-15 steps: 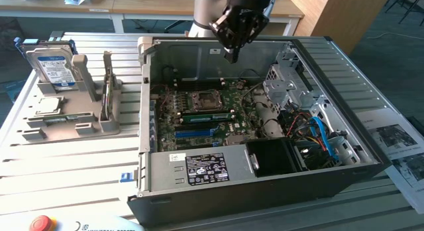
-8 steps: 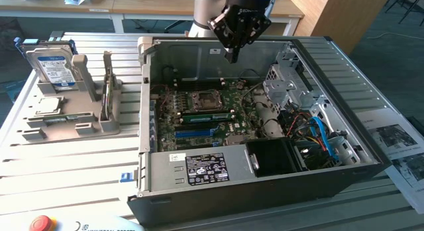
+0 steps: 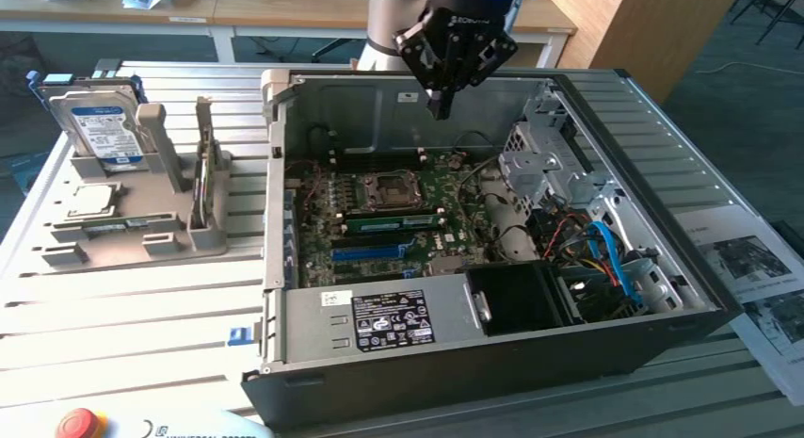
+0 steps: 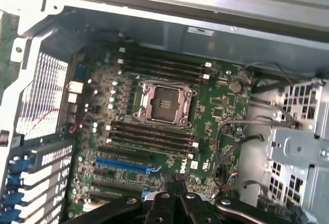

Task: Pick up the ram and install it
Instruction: 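Press down the ram until it locks into place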

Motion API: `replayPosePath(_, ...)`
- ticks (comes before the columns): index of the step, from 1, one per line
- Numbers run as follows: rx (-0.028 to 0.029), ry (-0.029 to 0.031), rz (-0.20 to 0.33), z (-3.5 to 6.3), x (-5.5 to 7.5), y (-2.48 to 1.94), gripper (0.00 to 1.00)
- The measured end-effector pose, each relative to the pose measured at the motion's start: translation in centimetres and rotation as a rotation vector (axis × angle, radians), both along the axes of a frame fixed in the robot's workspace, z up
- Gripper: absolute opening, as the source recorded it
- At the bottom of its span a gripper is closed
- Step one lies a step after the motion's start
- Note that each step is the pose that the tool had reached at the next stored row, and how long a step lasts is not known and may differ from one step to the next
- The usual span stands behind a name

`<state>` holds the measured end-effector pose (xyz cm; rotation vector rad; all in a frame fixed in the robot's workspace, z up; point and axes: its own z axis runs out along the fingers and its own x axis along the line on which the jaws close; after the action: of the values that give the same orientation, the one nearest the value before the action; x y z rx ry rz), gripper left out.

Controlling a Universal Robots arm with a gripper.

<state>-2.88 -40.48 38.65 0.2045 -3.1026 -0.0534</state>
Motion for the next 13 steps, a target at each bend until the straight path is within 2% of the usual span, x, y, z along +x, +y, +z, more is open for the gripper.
replayPosePath(5, 0.0000, 0.0000, -0.091, -0.02, 0.00, 0.00, 0.10)
replayPosePath(13, 0.0000, 0.0000, -0.096, -0.02, 0.00, 0.00, 0.10)
